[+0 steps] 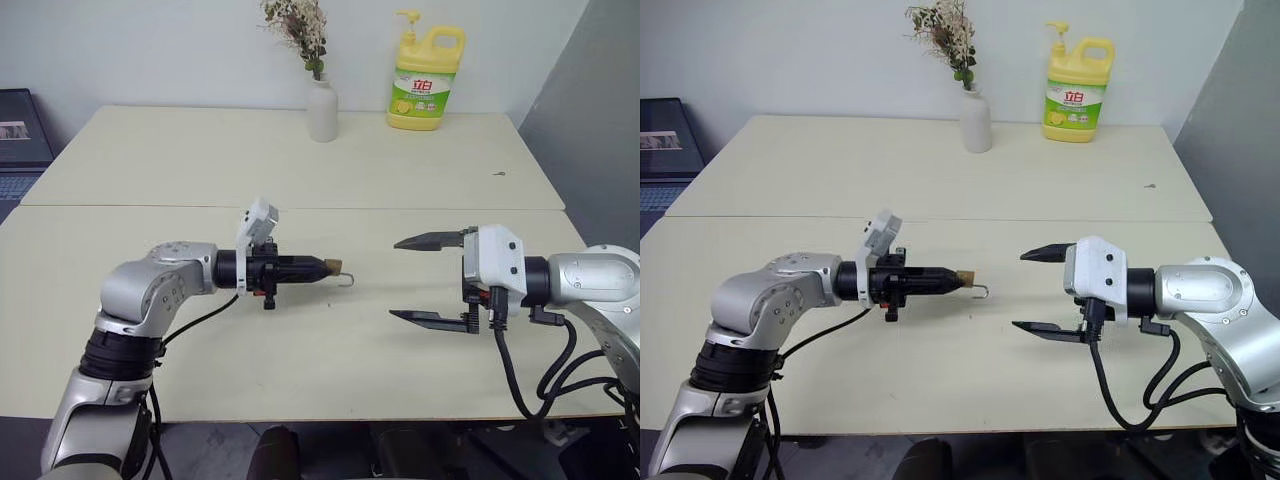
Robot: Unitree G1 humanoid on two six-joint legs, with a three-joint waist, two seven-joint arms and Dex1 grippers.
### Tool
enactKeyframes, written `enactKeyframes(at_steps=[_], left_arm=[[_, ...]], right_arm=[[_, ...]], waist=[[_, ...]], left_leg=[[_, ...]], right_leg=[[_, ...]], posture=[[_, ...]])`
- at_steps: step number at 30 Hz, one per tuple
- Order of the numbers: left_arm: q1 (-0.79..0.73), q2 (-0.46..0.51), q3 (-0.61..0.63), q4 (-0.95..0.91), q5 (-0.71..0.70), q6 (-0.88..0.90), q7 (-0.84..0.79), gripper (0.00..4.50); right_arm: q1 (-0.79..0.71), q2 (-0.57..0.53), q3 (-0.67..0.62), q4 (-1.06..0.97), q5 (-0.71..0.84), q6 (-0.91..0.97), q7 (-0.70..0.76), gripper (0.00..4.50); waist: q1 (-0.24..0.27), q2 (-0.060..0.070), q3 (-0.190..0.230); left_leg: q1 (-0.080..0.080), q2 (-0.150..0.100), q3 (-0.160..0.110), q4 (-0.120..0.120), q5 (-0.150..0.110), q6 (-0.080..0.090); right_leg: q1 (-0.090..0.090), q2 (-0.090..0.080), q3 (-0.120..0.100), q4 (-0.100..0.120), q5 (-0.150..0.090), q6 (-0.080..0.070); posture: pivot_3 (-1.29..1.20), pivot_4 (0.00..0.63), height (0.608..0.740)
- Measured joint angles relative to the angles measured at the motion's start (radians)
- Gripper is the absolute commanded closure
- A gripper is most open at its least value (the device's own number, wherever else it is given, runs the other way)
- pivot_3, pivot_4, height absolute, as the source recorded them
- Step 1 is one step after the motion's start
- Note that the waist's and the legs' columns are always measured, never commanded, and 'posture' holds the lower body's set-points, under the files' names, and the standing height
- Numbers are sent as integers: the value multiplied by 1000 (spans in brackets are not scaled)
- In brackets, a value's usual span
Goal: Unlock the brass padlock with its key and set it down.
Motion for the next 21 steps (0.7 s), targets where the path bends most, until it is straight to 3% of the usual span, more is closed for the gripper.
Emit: enactKeyframes(at_steps=[18,21], left_arm=[[77,-37,-60,31,126,20,162,4348],[78,-39,-60,47,135,18,162,3312]], right_arm=[[61,-30,88,-9,-55,-36,5,0],[67,-30,89,-9,-62,-41,5,0]], waist=[[0,0,0],[0,0,0]], left_leg=[[0,0,0,0,0,0],[0,0,0,0,0,0]], right_leg=[[0,0,0,0,0,0],[0,0,0,0,0,0]], posture=[[0,150,740],[0,150,740]])
